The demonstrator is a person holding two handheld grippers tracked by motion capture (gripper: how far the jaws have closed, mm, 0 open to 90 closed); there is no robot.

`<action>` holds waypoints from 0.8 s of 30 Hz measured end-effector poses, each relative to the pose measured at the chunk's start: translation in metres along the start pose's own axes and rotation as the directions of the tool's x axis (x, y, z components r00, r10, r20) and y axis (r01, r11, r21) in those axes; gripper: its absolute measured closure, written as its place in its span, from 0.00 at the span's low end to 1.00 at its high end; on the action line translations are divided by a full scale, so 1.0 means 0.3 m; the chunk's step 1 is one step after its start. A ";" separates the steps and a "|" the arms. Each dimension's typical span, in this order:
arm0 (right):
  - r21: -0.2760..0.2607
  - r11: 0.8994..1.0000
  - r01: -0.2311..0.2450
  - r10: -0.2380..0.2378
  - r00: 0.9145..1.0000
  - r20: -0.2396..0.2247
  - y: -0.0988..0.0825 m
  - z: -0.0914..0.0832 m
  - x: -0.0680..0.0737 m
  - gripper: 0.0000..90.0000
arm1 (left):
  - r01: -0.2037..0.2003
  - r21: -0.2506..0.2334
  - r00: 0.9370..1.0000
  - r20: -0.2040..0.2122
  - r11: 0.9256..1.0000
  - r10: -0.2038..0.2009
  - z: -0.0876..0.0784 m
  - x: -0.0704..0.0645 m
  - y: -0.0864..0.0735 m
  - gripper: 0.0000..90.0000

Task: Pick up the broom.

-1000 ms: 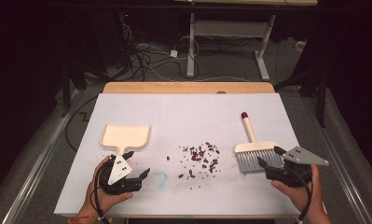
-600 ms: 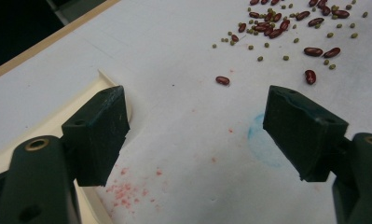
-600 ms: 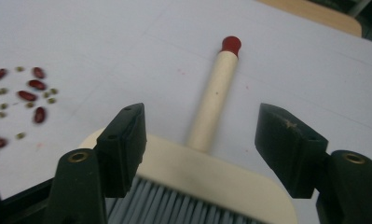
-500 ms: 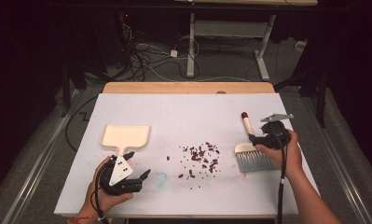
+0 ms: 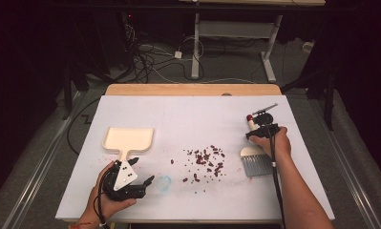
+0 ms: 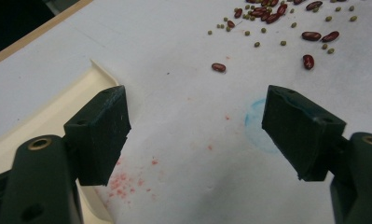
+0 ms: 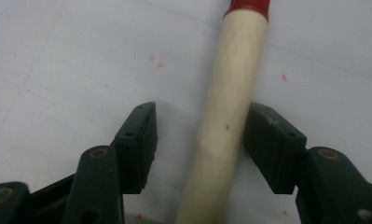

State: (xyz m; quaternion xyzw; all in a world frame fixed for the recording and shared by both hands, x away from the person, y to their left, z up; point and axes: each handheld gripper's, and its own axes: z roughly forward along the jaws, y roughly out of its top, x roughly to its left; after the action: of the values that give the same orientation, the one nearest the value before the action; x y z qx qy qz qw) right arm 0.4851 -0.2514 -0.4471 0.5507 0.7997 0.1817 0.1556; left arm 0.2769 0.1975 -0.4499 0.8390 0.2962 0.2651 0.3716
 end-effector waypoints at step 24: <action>-0.279 0.959 0.053 -0.084 0.992 -0.099 -0.097 -0.135 0.002 0.78 | 0.040 0.023 0.999 0.026 0.999 -0.040 0.012 0.009 -0.001 0.25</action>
State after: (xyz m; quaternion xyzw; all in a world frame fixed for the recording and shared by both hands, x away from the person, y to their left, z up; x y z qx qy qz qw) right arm 0.4427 -0.2652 -0.4246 0.4848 0.7925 0.3158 0.1928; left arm 0.2811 0.1978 -0.4518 0.8405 0.3109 0.2431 0.3712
